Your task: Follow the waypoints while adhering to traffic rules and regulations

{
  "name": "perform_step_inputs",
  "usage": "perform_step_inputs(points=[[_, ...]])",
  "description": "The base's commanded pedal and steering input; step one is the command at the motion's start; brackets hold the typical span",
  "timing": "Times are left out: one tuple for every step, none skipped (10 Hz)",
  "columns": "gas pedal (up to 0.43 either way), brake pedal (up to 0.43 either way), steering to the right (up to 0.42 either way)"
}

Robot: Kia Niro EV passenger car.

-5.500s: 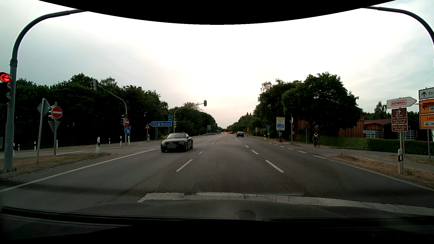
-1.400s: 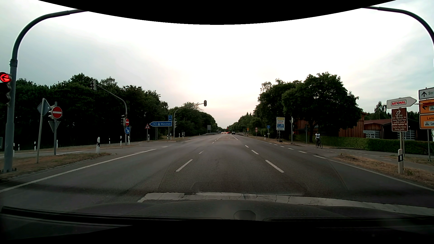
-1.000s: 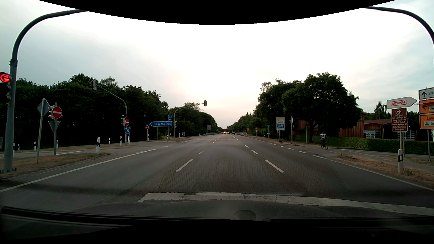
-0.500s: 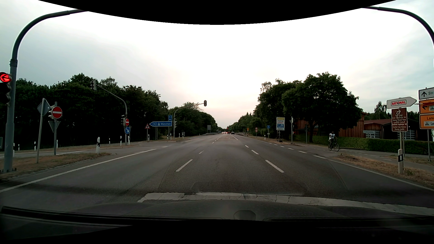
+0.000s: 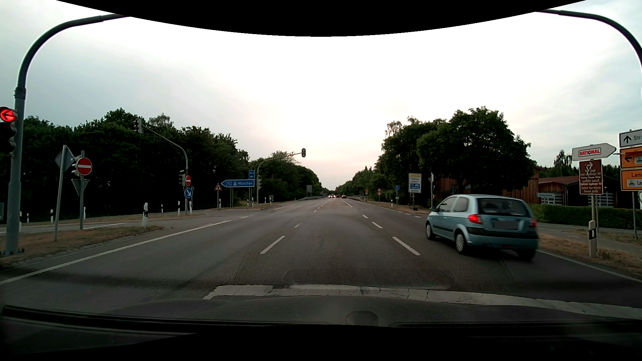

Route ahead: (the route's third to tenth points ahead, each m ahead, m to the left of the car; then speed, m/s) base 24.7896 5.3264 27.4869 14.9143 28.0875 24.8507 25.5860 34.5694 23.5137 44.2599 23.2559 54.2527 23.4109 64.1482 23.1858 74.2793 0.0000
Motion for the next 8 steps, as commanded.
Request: perform_step_inputs(points=[[0.0,0.232,-0.001],[0.0,0.232,-0.001],[0.0,0.232,-0.001],[0.0,0.232,-0.001],[0.0,0.232,-0.001],[0.0,0.232,-0.001],[0.0,0.232,-0.001],[0.0,0.232,-0.001]])
